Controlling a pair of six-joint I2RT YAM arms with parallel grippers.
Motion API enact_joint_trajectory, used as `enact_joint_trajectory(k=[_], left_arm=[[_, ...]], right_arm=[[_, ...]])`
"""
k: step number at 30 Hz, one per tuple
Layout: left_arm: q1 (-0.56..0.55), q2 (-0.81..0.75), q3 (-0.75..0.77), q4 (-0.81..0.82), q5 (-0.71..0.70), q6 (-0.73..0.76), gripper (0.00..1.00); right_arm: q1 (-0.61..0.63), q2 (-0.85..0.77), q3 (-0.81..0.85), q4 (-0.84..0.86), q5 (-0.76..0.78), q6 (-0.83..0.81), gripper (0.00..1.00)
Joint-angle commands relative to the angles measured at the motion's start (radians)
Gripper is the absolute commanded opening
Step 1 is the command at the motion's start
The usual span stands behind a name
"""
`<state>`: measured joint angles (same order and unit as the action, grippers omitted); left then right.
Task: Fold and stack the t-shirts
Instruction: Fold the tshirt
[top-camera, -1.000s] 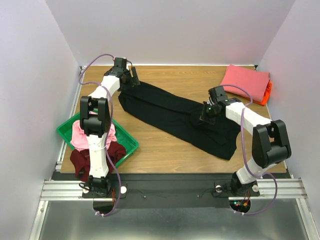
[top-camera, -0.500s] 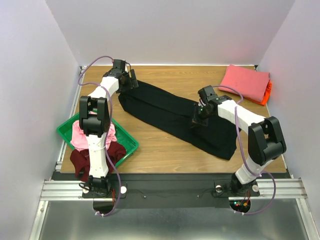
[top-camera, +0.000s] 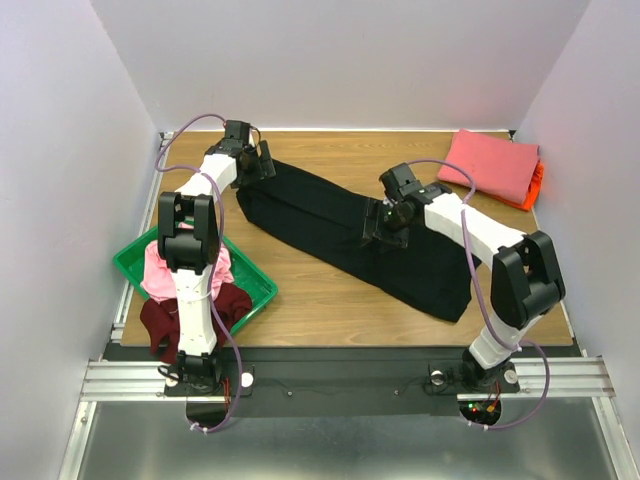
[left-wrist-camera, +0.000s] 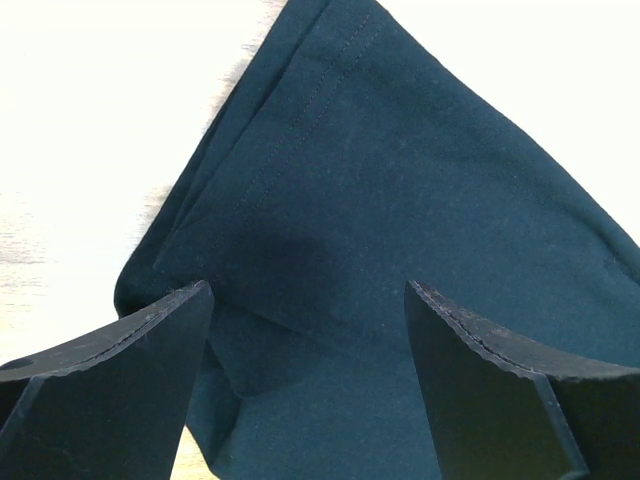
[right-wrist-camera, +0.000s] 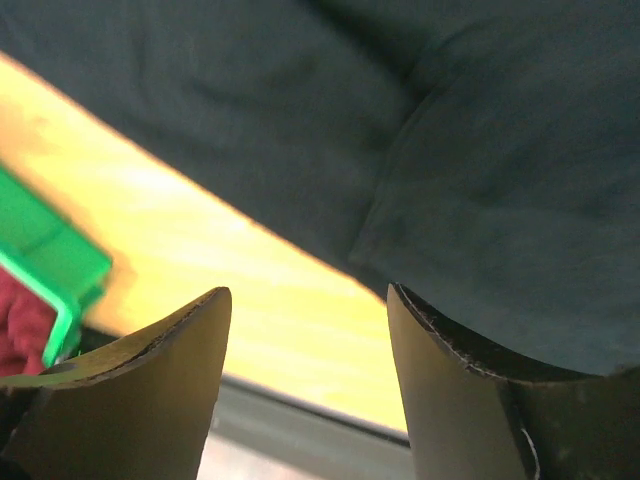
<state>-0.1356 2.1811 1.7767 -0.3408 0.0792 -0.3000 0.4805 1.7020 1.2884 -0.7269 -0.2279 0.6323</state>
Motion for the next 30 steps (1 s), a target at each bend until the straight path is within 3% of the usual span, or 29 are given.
enact_joint_trajectory(k=[1, 7, 19, 30], left_arm=[[-0.015, -0.029, 0.059, 0.003, 0.014, 0.01, 0.89], [-0.029, -0.032, 0.052, -0.001, -0.001, 0.019, 0.89], [-0.024, -0.072, -0.01, 0.008, -0.061, 0.038, 0.89], [0.007, -0.129, -0.097, 0.048, -0.122, 0.102, 0.88]], right_arm=[[-0.022, -0.047, 0.04, -0.011, 0.172, -0.006, 0.7], [-0.107, -0.042, -0.032, 0.035, 0.312, -0.026, 0.7], [-0.275, 0.008, -0.29, 0.167, 0.326, -0.034, 0.7], [-0.542, -0.039, -0.425, 0.162, 0.3, -0.045, 0.71]])
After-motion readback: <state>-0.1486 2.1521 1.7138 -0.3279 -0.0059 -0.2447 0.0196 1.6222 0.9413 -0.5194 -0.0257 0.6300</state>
